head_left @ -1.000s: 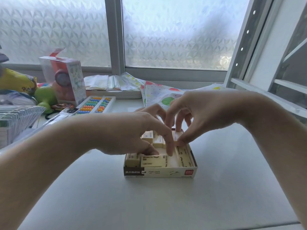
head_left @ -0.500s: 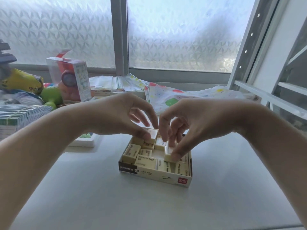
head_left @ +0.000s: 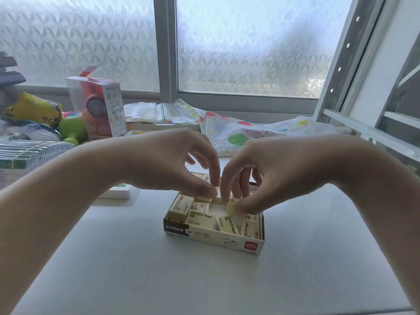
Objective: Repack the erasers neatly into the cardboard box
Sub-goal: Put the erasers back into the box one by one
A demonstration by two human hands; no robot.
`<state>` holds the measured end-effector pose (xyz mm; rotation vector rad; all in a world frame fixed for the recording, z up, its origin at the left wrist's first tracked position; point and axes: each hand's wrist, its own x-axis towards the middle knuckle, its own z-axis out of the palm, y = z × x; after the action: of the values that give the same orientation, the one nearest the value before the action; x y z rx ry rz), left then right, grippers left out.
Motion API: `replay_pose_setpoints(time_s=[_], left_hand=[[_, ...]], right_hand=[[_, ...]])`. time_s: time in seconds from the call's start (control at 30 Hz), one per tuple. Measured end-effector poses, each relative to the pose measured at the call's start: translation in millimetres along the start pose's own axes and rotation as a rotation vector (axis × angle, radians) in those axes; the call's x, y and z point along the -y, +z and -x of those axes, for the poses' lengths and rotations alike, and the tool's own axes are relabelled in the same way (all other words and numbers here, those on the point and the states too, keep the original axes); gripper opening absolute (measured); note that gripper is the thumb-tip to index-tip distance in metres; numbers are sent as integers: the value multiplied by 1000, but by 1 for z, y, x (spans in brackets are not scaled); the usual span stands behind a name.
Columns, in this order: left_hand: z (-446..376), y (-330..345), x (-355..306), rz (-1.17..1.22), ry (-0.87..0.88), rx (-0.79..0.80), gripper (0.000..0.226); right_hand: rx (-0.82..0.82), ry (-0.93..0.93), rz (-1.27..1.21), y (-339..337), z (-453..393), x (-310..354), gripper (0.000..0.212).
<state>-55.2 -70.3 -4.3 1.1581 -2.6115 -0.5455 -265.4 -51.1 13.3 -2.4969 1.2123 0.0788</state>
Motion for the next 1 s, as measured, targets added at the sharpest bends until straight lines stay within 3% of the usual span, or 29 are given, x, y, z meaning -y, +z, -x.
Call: replay_pose_setpoints(time_s=[0.1,0.3,0.73,0.87,1.0], left_hand=[[10,-4,-23,-79,16,-37,23],[11,17,-43,-254,-145,137,38],[10,17,-45,-18,-321,91,36],[14,15,-45,-49,-299,53,38],[16,11,-49,-39,-222,89,24]], right_hand=[[9,3,-64,-3,1,-6,14],[0,18,-85,2,-7,-10,18],[-10,14,-63,-1,-5,-7,18],[-10,3,-70,-1,-5,-9,14],[9,-3,-44,0,-6,-8,16]])
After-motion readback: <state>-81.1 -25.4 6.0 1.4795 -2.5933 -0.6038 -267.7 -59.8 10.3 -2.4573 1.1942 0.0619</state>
